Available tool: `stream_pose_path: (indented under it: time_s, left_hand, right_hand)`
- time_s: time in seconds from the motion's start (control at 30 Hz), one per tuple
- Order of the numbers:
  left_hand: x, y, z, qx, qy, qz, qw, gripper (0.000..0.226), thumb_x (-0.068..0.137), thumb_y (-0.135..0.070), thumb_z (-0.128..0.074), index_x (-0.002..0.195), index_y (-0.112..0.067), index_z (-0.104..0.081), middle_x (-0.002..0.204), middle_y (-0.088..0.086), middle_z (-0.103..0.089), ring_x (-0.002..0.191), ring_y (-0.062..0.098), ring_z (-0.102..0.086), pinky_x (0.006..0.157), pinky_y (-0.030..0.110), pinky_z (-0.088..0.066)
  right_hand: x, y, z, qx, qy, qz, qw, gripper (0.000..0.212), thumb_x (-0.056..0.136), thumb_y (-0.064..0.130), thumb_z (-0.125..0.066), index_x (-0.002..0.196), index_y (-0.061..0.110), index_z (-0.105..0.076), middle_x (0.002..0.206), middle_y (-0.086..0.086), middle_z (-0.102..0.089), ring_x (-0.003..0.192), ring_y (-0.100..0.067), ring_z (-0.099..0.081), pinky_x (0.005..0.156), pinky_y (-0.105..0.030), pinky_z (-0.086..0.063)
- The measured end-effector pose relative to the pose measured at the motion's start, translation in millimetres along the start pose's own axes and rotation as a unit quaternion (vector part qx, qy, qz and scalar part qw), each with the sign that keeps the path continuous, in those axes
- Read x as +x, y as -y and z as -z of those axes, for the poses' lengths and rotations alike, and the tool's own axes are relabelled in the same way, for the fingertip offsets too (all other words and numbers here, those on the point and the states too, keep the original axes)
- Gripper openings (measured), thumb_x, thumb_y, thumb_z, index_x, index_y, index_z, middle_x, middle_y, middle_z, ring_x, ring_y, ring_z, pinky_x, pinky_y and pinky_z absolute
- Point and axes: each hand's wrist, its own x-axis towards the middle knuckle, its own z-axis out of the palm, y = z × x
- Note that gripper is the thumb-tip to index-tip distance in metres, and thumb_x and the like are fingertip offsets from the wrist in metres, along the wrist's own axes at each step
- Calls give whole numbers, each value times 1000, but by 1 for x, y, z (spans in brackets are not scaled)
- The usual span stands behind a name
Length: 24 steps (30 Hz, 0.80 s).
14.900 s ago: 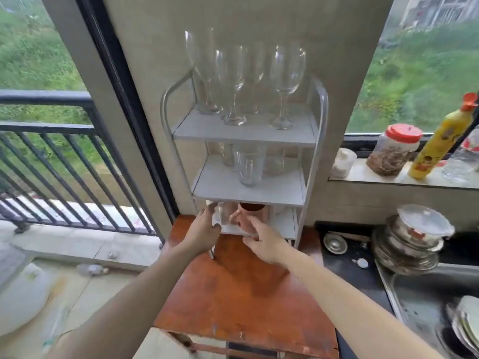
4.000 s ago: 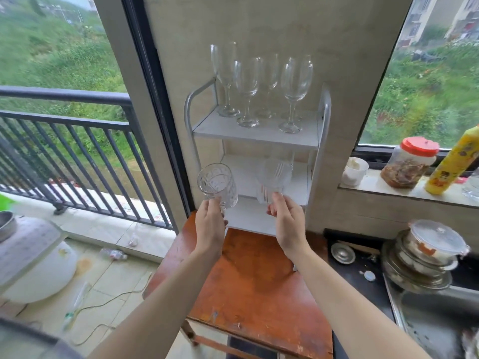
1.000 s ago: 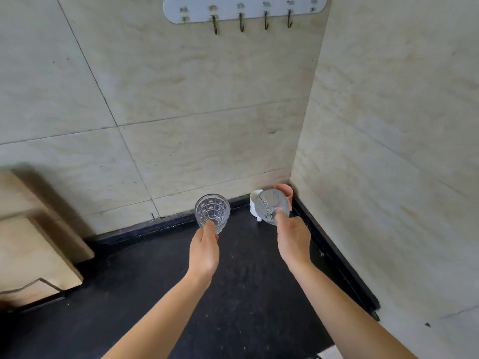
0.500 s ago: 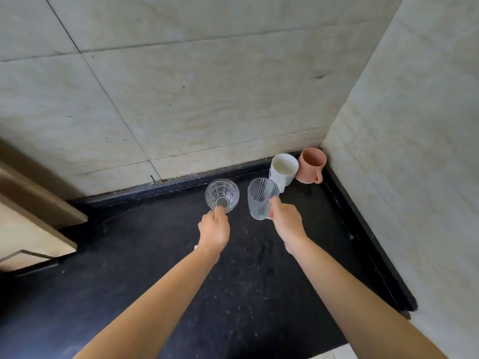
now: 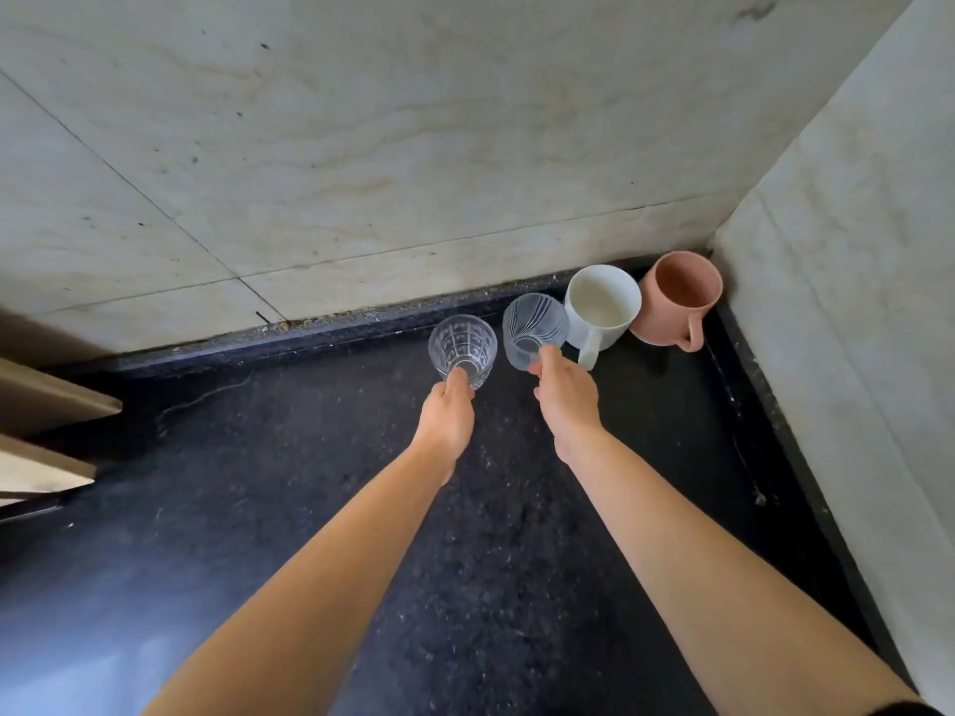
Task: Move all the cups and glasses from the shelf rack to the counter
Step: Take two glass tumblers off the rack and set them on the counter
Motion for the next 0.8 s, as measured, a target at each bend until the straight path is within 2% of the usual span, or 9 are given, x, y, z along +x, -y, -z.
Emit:
stream_pose_path:
  time_s: [0.1,0.23,0.33,0.43,0.53,0.6,0.67,0.73,0.8]
  left_hand:
    - [10,-8,-8,-10,-6,-10,1000,67,100,-45,-27,141,8,-37,147,24,-40,134,38,-38,103,45,-38]
    - [20,-17,-17,-19,-14,-10,1000,64,103,-50,-26,142,-3,-46,143,15,-52,130,32,-48,97,39,-35]
    - [24,-22,-20,-19,-23,-23,999,64,104,-53,-23,142,-6,-45,142,12,-54,131,30,-48,109,46,-38]
    - [24,-31,-23,-17,-28,-23,999,67,104,-55,-22,142,-6,-46,142,11,-53,131,29,-48,111,50,-38]
    - [20,-41,-23,16,-39,-1,999,73,102,-59,-22,143,-2,-46,144,18,-51,131,35,-48,110,51,-39]
    - [14,-42,-19,87,-62,-5,994,77,102,-60,-20,144,0,-44,146,21,-49,133,39,-44,110,51,-36]
    - [1,-38,-8,169,-101,-60,979,74,102,-57,-19,136,0,-49,140,22,-52,130,41,-43,108,50,-36]
    - [-21,-35,8,245,-126,-143,950,68,101,-52,-19,133,-2,-52,140,22,-50,133,40,-38,109,49,-32]
    - [-48,-32,28,306,-159,-218,913,66,101,-52,-20,146,-9,-42,157,16,-34,146,34,-23,117,48,-23]
  right_hand:
    - [12,3,-2,18,-6,7,1000,38,104,40,-36,74,30,-57,85,12,-58,101,-24,-64,95,-45,-48]
    - [23,9,-4,23,6,19,1000,38,106,39,-39,85,19,-65,97,-5,-67,96,-24,-64,96,-46,-49]
    - [28,11,-6,13,10,31,999,36,107,40,-40,99,14,-63,118,-14,-69,98,-22,-65,94,-43,-51]
    - [29,12,-3,8,22,19,1000,43,104,53,-41,93,16,-59,99,-8,-65,99,-24,-65,88,-39,-51]
    - [24,16,7,-70,18,48,996,54,102,59,-40,79,14,-60,86,-5,-62,94,-28,-65,77,-39,-46]
    - [14,15,19,-121,11,82,989,51,100,60,-44,112,15,-66,116,-5,-66,113,-26,-62,80,-31,-40]
    - [-1,15,33,-164,-3,130,978,60,100,60,-45,140,16,-53,142,-4,-56,126,-23,-56,86,-27,-39]
    - [-17,18,48,-212,-24,198,957,58,101,58,-43,143,17,-49,146,-7,-53,127,-24,-57,91,-32,-45]
    - [-34,29,62,-253,-41,270,928,57,103,55,-41,143,15,-48,145,-11,-53,127,-28,-56,97,-39,-49]
